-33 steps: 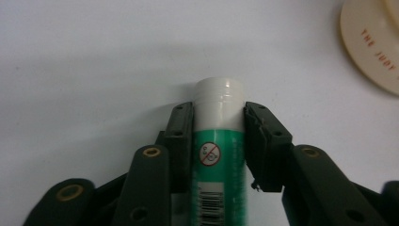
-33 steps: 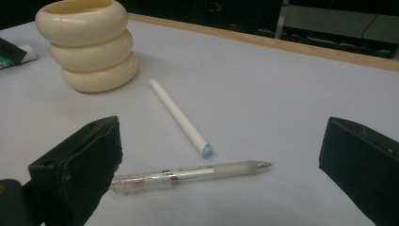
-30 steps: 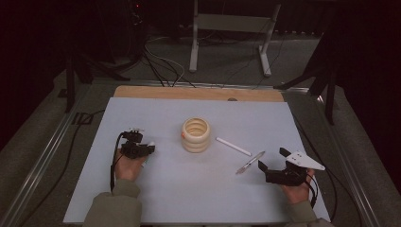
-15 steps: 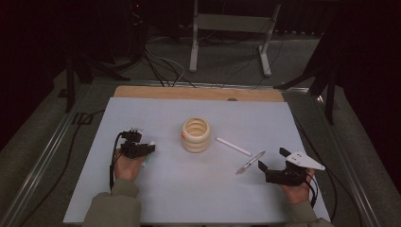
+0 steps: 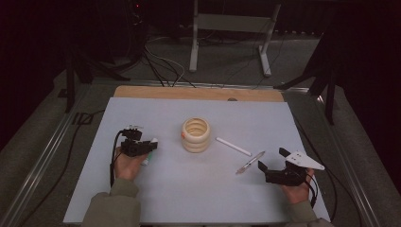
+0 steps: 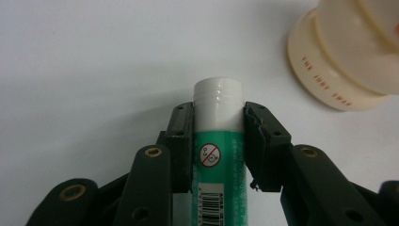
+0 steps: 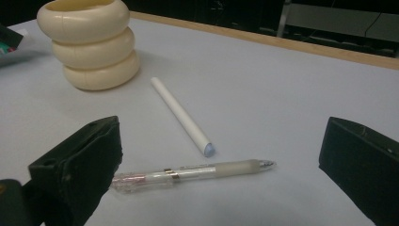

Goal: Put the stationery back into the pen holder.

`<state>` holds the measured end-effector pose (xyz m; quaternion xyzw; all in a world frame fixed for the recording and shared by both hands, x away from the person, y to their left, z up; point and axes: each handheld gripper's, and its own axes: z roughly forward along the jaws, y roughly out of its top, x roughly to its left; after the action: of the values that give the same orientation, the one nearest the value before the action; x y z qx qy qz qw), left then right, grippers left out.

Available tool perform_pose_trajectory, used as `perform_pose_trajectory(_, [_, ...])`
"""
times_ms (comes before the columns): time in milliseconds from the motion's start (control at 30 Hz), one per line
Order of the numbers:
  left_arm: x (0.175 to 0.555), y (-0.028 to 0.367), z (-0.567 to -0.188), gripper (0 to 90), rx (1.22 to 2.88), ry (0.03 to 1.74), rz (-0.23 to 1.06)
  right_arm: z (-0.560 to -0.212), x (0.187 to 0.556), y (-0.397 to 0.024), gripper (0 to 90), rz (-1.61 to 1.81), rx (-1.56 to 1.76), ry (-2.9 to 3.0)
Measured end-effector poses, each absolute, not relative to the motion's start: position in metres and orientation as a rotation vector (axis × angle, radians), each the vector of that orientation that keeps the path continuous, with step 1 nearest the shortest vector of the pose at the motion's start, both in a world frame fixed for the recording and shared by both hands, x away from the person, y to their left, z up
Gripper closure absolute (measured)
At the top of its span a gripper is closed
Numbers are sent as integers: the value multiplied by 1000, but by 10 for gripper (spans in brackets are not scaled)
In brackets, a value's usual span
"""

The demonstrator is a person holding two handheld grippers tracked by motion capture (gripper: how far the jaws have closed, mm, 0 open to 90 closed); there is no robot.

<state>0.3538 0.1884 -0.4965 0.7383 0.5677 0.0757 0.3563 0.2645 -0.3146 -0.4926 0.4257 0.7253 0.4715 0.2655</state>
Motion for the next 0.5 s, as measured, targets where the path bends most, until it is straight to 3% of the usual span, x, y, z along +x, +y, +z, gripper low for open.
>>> perform_pose_trajectory(500, [358,179,-464,659,1865,1374,238,-493,264,-315,0,1275,1148,1961])
